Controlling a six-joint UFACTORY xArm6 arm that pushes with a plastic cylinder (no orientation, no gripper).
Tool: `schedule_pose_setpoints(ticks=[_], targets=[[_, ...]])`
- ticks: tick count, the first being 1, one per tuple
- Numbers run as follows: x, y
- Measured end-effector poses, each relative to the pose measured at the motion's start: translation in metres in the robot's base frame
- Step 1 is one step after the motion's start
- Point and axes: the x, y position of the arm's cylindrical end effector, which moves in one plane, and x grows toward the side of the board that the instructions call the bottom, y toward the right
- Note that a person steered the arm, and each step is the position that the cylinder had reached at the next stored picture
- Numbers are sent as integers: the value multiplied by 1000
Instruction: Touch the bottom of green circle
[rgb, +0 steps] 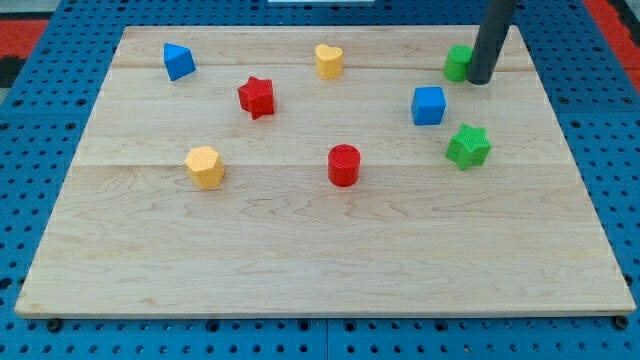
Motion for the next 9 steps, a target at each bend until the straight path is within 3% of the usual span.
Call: schedule_pose_setpoints(ticks=[9], targets=[[-1, 16]])
